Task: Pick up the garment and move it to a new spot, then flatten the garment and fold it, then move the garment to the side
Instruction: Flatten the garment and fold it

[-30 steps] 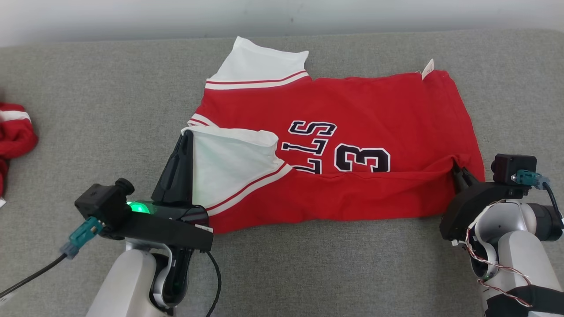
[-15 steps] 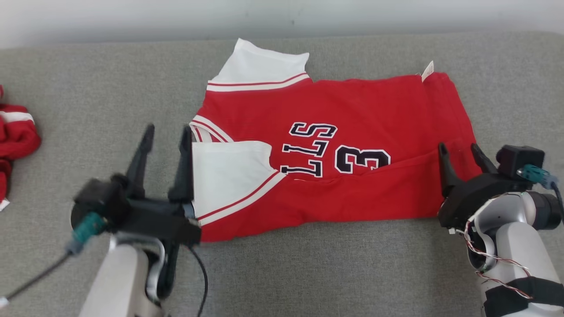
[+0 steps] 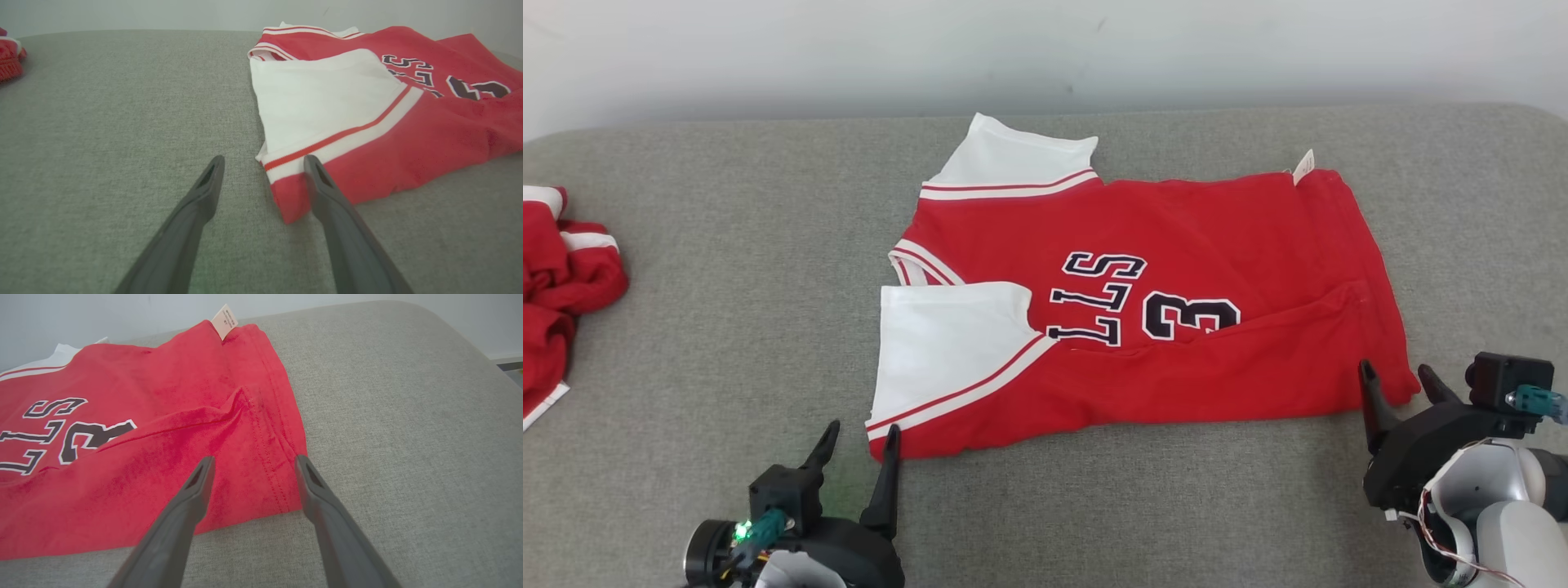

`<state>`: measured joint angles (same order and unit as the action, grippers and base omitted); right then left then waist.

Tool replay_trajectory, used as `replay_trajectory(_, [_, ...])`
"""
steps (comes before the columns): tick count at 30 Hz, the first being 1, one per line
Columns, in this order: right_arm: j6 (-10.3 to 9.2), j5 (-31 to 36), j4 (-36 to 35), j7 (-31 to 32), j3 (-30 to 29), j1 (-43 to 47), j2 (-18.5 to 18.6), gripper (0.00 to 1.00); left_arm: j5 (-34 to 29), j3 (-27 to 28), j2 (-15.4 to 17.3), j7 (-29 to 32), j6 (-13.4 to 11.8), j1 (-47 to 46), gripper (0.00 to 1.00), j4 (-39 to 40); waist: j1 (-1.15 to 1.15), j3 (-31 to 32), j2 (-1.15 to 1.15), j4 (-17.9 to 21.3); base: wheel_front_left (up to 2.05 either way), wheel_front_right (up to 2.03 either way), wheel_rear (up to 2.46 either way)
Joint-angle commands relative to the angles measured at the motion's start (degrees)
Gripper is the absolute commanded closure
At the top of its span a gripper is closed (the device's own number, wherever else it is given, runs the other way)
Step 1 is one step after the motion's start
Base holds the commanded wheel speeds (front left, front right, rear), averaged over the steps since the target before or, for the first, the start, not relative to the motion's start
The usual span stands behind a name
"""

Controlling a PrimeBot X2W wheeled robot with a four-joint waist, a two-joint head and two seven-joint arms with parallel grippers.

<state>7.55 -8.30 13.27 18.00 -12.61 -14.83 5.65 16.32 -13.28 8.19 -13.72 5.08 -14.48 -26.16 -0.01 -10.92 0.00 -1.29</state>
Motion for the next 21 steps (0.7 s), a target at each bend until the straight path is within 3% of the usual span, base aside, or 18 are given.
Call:
replay_trajectory(1, [-0.10, 0.98, -0.63, 0.91, -0.34, 1.01, -0.63, 0.00, -0.21, 0.15, -0.40, 2.33, -1.56, -1.63, 0.00, -2.67, 0.01, -0.29, 0.00, 0.31, 0.00, 0.00, 0.00])
replay_trajectory(5, [-0.11, 2.55, -0.50, 2.07, -0.17, 0.83, -1.41, 0.00, 0.39, 0.27, -1.24, 5.35, -2.98, -3.78, 0.00, -7.47, 0.01, -0.63, 0.00, 1.20, 0.00, 0.00, 0.00])
replay_trajectory(10, [-0.10, 4.25, 0.22, 2.92, -0.40, 0.63, -1.97, 0.00, 2.25, -0.15, -2.12, 7.57, -1.98, -4.97, 0.00, -10.56, 0.01, -0.79, 0.00, 1.69, 0.00, 0.00, 0.00])
replay_trajectory(11, [-0.10, 4.59, 0.60, 3.10, -0.55, 0.61, -2.05, 0.00, 2.75, -0.31, -2.32, 8.18, -1.46, -5.00, 0.28, -11.20, 0.01, -0.81, 0.00, 1.77, 0.00, 0.00, 0.00])
replay_trajectory(13, [-0.11, 5.55, 1.47, 3.31, -0.74, 0.17, -2.22, 0.00, 3.09, -0.93, -2.62, 9.19, -0.87, -4.69, 0.95, -12.06, 0.01, -0.87, 0.00, 1.84, 0.00, 0.00, 0.00])
replay_trajectory(14, [-0.11, 5.92, 1.95, 3.16, -1.03, -0.24, -2.29, 0.00, 3.25, -1.15, -2.64, 9.44, -0.59, -4.56, 1.00, -12.33, 0.01, -0.90, 0.00, 1.82, 0.00, 0.00, 0.00])
replay_trajectory(21, [-0.10, 9.93, 5.77, 2.43, -4.95, -3.34, -2.53, 0.00, 3.62, -2.31, -2.55, 8.69, 0.06, -4.57, 1.00, -12.77, 0.01, -1.27, 0.00, 0.60, 0.00, 0.00, 0.00])
